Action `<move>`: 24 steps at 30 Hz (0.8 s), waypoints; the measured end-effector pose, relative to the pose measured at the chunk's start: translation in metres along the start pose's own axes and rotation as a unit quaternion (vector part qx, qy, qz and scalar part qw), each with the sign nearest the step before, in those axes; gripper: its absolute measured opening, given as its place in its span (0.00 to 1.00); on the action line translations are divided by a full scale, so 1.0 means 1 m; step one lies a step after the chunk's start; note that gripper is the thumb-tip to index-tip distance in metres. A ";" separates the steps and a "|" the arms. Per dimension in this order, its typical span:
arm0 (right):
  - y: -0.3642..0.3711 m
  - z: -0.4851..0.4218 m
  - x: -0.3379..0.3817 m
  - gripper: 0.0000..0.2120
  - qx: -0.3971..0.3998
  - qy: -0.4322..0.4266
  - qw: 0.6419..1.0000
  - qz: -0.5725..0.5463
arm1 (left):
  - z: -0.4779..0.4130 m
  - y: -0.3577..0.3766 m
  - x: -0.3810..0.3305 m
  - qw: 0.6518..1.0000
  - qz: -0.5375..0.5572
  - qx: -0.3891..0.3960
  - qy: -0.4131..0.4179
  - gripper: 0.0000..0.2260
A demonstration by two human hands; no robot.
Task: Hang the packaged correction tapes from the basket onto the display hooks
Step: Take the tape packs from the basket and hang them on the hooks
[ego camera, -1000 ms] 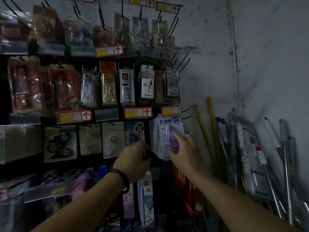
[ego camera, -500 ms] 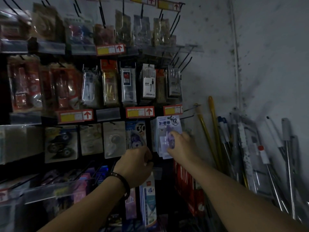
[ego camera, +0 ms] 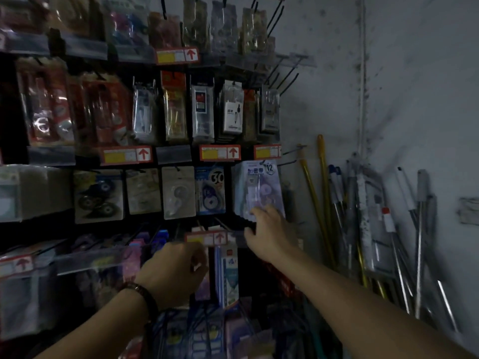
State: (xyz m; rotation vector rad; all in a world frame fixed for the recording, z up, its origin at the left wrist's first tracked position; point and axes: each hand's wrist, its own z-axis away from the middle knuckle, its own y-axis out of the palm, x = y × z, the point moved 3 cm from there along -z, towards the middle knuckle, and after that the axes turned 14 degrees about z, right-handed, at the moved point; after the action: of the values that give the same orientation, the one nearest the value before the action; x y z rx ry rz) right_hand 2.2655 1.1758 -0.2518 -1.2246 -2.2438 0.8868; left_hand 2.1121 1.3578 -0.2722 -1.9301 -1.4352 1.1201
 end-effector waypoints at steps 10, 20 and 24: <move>0.041 0.183 0.084 0.14 0.161 -0.098 0.976 -0.109 | 0.195 0.039 0.053 0.995 -0.009 0.080 -0.066 0.13; 0.176 0.379 0.135 0.07 0.299 -0.088 0.931 -0.192 | 0.382 0.133 0.123 0.959 0.037 0.183 -0.212 0.02; 0.231 0.440 0.143 0.04 0.381 -0.073 0.903 -0.186 | 0.434 0.176 0.162 0.938 0.083 0.189 -0.279 0.03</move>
State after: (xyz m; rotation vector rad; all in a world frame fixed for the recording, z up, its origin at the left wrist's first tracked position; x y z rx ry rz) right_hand 2.0469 1.2474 -0.7151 -0.3670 -1.8197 1.5170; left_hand 1.8653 1.4131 -0.6982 -1.5424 -1.1967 1.9800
